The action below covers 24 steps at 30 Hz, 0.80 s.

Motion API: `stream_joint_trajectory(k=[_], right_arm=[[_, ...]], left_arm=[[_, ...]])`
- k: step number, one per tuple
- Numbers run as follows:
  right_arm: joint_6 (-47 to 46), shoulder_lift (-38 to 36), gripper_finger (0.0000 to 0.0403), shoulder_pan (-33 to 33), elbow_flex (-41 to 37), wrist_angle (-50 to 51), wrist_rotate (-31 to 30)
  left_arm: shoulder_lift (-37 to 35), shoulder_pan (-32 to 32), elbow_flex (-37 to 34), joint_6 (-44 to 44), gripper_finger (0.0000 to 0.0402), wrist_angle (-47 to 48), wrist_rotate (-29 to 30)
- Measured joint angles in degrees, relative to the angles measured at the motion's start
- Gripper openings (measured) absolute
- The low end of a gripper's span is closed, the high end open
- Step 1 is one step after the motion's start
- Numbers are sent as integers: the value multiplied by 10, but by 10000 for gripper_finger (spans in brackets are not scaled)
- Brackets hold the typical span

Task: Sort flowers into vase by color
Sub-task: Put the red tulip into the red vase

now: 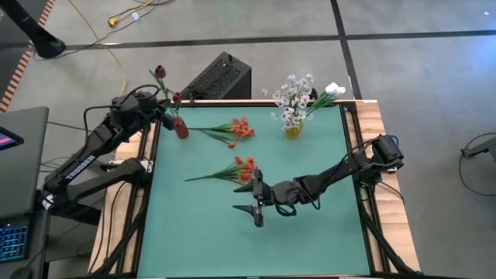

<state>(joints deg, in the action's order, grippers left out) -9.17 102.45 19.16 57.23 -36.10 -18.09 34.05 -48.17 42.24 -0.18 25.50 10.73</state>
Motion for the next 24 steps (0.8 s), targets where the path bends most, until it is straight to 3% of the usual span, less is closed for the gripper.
stream_joint_trajectory(k=[24], right_arm=[[1, 0, 275, 0, 0, 1, 0]], left_arm=[[26, -54, -6, 45, 0, 40, -56]])
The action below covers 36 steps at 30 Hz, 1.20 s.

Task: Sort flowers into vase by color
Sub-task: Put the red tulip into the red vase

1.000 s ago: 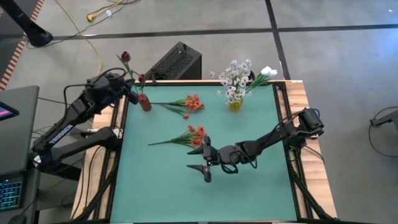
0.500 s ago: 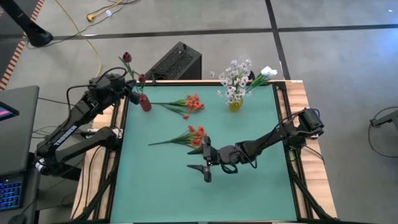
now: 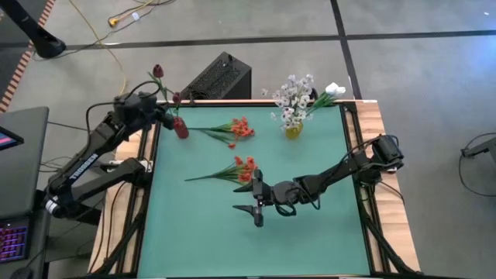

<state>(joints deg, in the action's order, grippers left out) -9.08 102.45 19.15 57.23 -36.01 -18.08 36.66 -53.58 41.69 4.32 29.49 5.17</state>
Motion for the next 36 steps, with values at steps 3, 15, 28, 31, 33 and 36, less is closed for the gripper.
stream_joint_trajectory(k=[3, 15, 28, 31, 33, 36], right_arm=[[-5, 0, 275, 0, 0, 0, 0], [-10, 0, 275, 4, 0, 1, 0], [-10, 0, 275, 4, 0, 6, 0], [-10, 0, 275, 4, 0, 6, 0], [-10, 0, 275, 4, 0, 6, 0], [-10, 0, 275, 4, 0, 6, 0]], left_arm=[[21, -7, 0, 5, 0, 7, -1], [72, -40, 0, 23, 0, 27, -42], [76, -41, 0, 7, 0, 36, -45], [76, -41, -1, 0, 0, 40, -43], [76, -41, -14, -2, 0, 30, -40], [78, -41, -42, -1, 0, 16, -39]])
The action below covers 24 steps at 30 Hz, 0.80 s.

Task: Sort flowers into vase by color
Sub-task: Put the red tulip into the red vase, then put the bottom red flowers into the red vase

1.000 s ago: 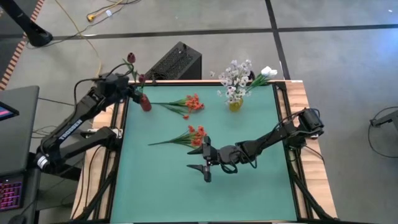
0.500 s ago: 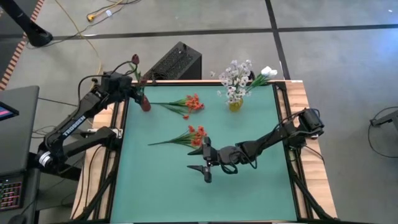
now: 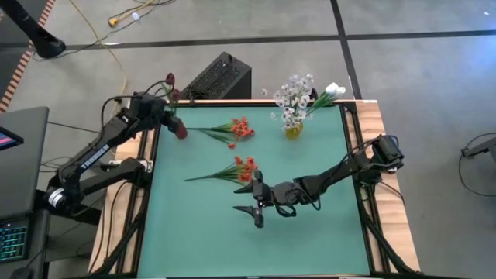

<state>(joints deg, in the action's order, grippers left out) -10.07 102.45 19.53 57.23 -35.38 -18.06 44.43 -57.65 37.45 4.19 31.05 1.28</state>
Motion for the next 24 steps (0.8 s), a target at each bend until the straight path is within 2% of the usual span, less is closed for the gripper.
stream_joint_trajectory(k=[12, 16, 24], right_arm=[[0, 0, 275, 0, 0, 0, 0], [0, 0, 275, 0, 0, 0, 0], [0, 0, 275, -1, 0, -1, 0]], left_arm=[[-3, 0, -12, -4, 8, -9, 2], [-3, 0, -12, -16, 45, 11, 7], [-3, 0, 4, -38, 148, 81, 9]])
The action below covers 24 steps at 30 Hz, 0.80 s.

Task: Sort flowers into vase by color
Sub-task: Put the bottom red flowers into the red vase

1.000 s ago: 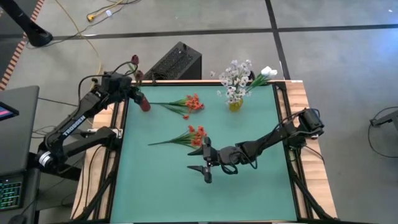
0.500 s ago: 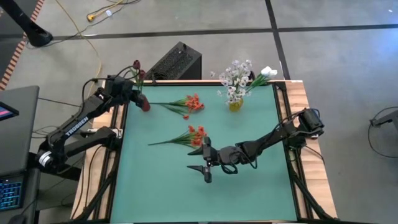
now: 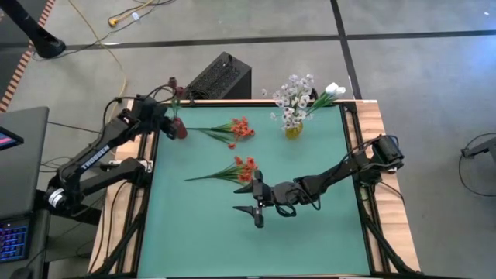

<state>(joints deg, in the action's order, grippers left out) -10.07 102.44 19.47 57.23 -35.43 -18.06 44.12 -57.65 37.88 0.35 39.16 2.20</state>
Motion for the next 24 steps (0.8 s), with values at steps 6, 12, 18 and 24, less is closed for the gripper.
stream_joint_trajectory(k=[6, 12, 18, 24], right_arm=[[0, 0, 275, -2, 0, -1, 0], [0, 0, 275, -5, 0, -2, 0], [2, 0, 275, -5, 0, -1, 0], [2, 0, 275, -5, 0, -1, 0]], left_arm=[[0, 0, 70, -38, 191, 89, 6], [0, 13, 154, -47, 205, 237, -48], [-9, 78, 155, -25, 206, 363, -172], [-57, 186, 117, 53, 206, 334, -227]])
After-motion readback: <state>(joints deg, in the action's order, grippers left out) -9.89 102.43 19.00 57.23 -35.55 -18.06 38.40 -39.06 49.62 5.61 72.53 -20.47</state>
